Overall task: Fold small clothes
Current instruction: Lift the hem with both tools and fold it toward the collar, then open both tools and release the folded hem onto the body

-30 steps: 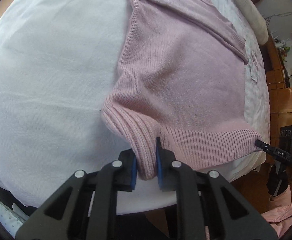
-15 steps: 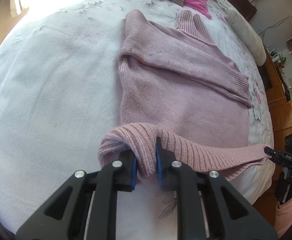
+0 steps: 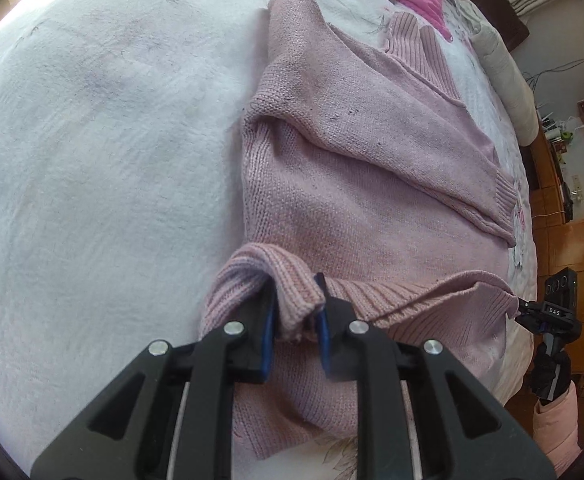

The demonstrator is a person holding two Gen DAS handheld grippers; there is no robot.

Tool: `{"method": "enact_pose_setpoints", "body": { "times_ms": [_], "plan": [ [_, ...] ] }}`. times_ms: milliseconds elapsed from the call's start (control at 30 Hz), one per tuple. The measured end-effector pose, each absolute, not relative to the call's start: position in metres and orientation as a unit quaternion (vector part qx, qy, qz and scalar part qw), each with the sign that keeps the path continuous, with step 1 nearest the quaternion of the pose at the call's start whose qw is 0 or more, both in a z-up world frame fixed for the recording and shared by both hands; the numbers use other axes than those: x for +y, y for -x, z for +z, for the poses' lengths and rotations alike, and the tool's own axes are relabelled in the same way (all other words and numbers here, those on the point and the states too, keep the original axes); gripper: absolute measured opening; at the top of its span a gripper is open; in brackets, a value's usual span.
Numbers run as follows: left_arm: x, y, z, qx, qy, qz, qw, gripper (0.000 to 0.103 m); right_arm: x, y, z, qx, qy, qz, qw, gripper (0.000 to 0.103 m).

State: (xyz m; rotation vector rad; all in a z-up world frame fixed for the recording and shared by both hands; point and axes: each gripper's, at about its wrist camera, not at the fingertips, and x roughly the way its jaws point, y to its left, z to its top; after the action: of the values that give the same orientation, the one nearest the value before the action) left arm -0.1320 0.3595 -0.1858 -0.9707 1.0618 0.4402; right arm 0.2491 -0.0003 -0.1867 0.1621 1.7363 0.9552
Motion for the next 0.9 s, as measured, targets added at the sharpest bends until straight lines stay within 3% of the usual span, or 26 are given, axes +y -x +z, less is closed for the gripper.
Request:
{"method": "enact_pose_setpoints", "body": {
  "times_ms": [167,200,233,267,433,800,867,900],
  "plan": [
    [0.363,0.152,-0.161,0.460,0.471,0.176,0.732,0.027,-0.009,-0.253,-0.176,0.730,-0.078,0.403,0.546,0.030],
    [0.361,0.158,-0.151,0.460,0.455,0.189,0.739,0.041,-0.011,-0.253,-0.172,0.728,-0.076,0.400,0.552,0.039],
    [0.359,0.163,-0.141,0.462,0.433,0.203,0.747,0.050,-0.014,-0.255,-0.167,0.723,-0.069,0.393,0.565,0.056],
    [0.358,0.169,-0.133,0.463,0.416,0.210,0.754,0.050,-0.016,-0.255,-0.162,0.714,-0.055,0.388,0.580,0.060],
    [0.350,0.173,-0.114,0.481,0.339,0.214,0.780,0.050,-0.016,-0.252,-0.139,0.683,-0.004,0.391,0.617,0.060],
    [0.360,0.106,-0.157,0.544,0.277,0.187,0.770,0.052,0.004,-0.228,-0.124,0.657,0.044,0.420,0.624,0.060],
    [0.360,0.100,-0.165,0.559,0.269,0.191,0.760,0.047,0.005,-0.227,-0.124,0.656,0.047,0.420,0.626,0.060],
    [0.361,0.098,-0.169,0.565,0.272,0.189,0.756,0.037,0.006,-0.227,-0.124,0.654,0.053,0.419,0.627,0.060]
  ]
}}
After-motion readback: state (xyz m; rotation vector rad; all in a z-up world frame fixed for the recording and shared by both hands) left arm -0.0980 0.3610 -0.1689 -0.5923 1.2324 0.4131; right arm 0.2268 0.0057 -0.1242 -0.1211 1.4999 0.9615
